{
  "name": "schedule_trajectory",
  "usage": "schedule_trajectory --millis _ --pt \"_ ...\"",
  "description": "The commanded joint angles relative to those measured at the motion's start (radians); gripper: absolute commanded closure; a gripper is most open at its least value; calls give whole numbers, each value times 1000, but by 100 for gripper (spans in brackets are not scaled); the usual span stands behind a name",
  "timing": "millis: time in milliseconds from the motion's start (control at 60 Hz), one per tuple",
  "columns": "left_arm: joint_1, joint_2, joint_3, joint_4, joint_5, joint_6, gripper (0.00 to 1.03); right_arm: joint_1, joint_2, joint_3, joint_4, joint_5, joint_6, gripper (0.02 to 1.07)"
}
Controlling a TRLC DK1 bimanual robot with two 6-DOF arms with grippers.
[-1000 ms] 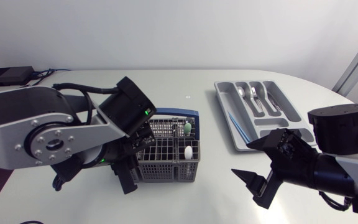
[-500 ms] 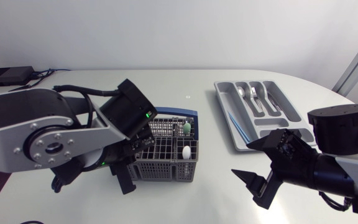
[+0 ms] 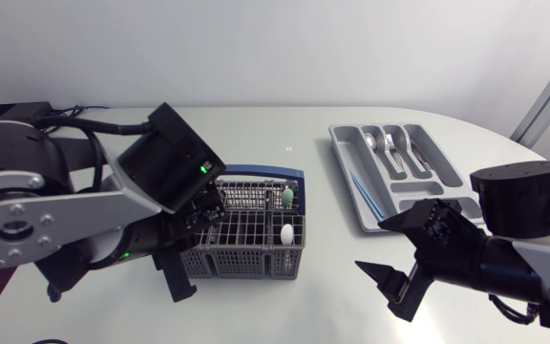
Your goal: Unload the cutlery basket into the drawer organizer.
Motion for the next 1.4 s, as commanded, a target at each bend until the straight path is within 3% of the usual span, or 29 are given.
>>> schedule_trajectory --millis 0,950,1167,1383 --pt "-9 -32 43 -27 -9 13 100 1 15 -17 4 -1 -10 11" --pt "-23 -133 235 -164 -39 61 100 8 16 -7 10 -3 -3 11" --pt "-6 -91 342 -167 120 -39 100 27 -56 59 -36 -6 9 11" --pt "60 -5 402 -101 370 -154 100 36 -89 162 -45 14 23 11"
